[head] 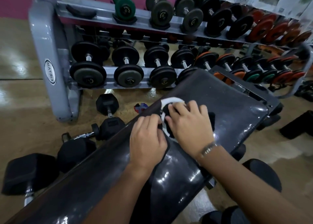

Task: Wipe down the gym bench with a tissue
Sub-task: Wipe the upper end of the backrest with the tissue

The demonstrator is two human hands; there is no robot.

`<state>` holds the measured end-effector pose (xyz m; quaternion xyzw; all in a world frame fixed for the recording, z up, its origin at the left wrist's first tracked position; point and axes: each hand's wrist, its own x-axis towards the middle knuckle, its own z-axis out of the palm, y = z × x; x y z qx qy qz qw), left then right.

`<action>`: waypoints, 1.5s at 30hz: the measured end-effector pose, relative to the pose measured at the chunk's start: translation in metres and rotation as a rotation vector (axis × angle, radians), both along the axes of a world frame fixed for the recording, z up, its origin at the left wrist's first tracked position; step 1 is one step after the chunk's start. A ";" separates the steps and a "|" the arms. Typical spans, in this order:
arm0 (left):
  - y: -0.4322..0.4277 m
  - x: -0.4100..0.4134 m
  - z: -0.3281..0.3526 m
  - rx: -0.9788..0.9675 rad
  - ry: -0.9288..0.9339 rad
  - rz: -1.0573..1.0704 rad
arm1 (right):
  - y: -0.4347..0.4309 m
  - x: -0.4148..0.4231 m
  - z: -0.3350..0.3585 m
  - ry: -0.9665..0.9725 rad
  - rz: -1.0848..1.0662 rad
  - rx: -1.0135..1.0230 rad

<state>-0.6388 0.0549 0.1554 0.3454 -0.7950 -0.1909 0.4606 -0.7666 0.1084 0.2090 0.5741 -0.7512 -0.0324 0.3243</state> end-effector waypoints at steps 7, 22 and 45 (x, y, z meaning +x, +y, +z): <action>-0.004 -0.003 -0.008 -0.081 0.013 0.016 | -0.030 -0.006 0.013 -0.014 -0.082 0.014; -0.004 -0.004 -0.010 -0.084 0.045 0.022 | -0.050 -0.005 0.010 -0.024 0.130 0.094; 0.000 -0.004 0.023 -0.088 -0.155 -0.010 | 0.083 -0.001 -0.003 -0.068 0.070 -0.100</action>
